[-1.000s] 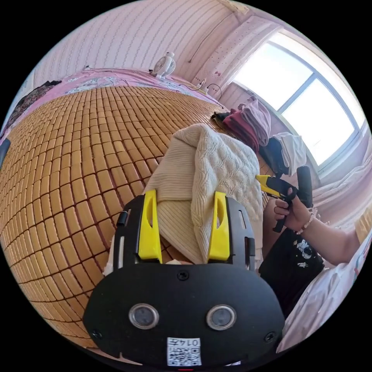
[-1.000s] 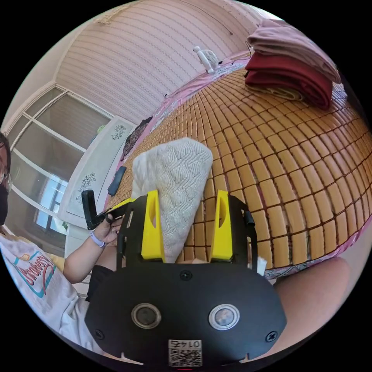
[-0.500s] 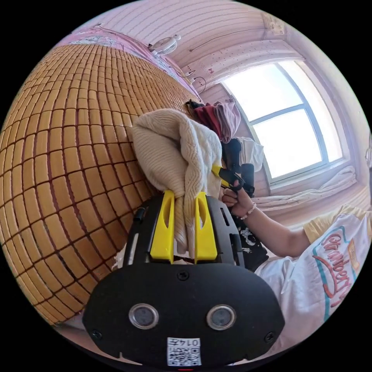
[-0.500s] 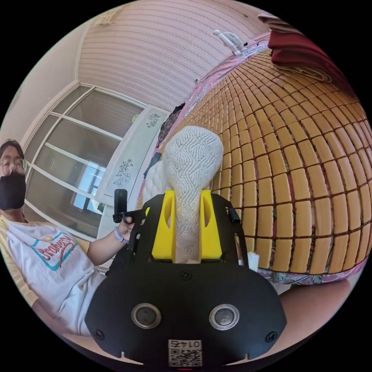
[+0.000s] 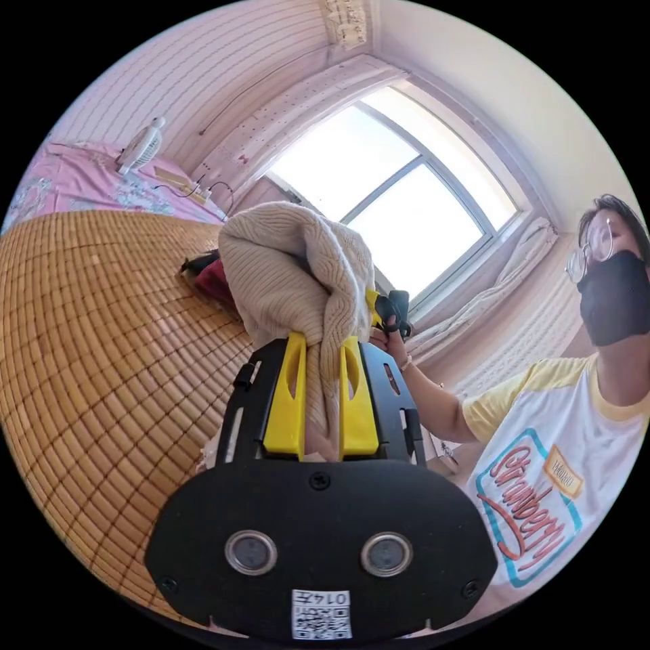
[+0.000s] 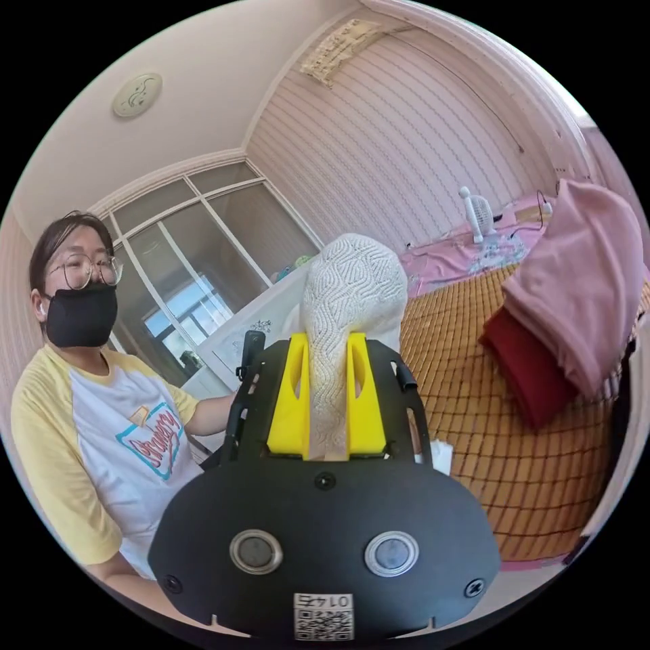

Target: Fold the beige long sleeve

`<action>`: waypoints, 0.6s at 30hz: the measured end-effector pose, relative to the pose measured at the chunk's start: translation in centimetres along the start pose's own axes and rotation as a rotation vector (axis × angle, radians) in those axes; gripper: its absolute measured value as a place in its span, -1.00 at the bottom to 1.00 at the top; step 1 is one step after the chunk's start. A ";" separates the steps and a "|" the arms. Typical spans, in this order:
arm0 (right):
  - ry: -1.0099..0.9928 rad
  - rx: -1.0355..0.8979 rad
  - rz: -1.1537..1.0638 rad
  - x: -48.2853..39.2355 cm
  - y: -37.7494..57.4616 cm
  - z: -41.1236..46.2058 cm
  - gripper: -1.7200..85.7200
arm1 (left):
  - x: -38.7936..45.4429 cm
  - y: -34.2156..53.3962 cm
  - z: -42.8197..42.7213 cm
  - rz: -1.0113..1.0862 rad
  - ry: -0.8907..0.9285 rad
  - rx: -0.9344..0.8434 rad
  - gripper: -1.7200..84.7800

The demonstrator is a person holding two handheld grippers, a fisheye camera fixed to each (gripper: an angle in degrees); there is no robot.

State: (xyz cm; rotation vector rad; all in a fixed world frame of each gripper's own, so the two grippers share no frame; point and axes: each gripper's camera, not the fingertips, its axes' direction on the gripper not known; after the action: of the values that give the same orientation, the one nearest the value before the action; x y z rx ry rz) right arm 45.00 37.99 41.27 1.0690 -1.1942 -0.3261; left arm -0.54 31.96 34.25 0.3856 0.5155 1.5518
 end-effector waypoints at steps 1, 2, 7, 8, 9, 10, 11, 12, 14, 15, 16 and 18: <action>0.032 0.000 -0.037 0.2 -3.0 -1.8 -0.77 | 0.1 -1.4 0.8 0.012 0.019 0.004 -0.78; 0.069 -0.008 -0.069 0.6 -6.2 -3.5 -0.76 | 0.2 -4.2 2.5 0.032 0.063 0.017 -0.78; 0.408 -0.099 -0.020 6.4 -18.3 -7.5 -0.68 | -0.5 -14.3 12.0 0.029 0.050 0.063 -0.76; 0.578 -0.138 0.055 9.5 -20.1 -7.6 -0.67 | -2.0 -15.9 14.9 -0.028 -0.034 0.070 -0.77; 0.659 -0.148 0.104 11.1 -20.6 -7.5 -0.67 | -4.0 -16.7 17.6 -0.111 -0.122 0.065 -0.78; 0.808 -0.151 0.200 13.9 -20.8 -7.0 -0.69 | -5.0 -16.9 18.9 -0.149 -0.161 0.052 -0.80; 0.860 -0.155 0.226 15.7 -20.3 -5.7 -0.72 | -6.6 -17.0 21.2 -0.210 -0.233 0.008 -0.81; 0.862 -0.165 0.220 16.4 -19.9 -4.8 -0.73 | -7.5 -16.7 22.9 -0.231 -0.283 -0.024 -0.81; 0.876 -0.321 0.191 19.3 -17.9 -0.3 -0.78 | -7.1 -16.0 24.4 -0.142 -0.350 -0.003 -0.81; 0.906 -0.381 0.183 20.0 -17.3 0.8 -0.79 | -6.1 -15.7 24.9 -0.033 -0.412 -0.001 -0.81; 0.974 -0.458 0.134 20.9 -16.1 2.8 -0.81 | -5.6 -15.6 25.1 0.009 -0.453 -0.016 -0.81; 1.015 -0.476 0.094 21.1 -15.1 4.3 -0.81 | -4.7 -15.1 25.4 0.096 -0.517 -0.102 -0.79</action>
State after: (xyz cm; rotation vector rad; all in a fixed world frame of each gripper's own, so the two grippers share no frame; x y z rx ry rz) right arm 54.20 13.34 41.44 0.6011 -0.2242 0.0340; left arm 26.09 29.49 47.62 0.7135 0.0158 1.4894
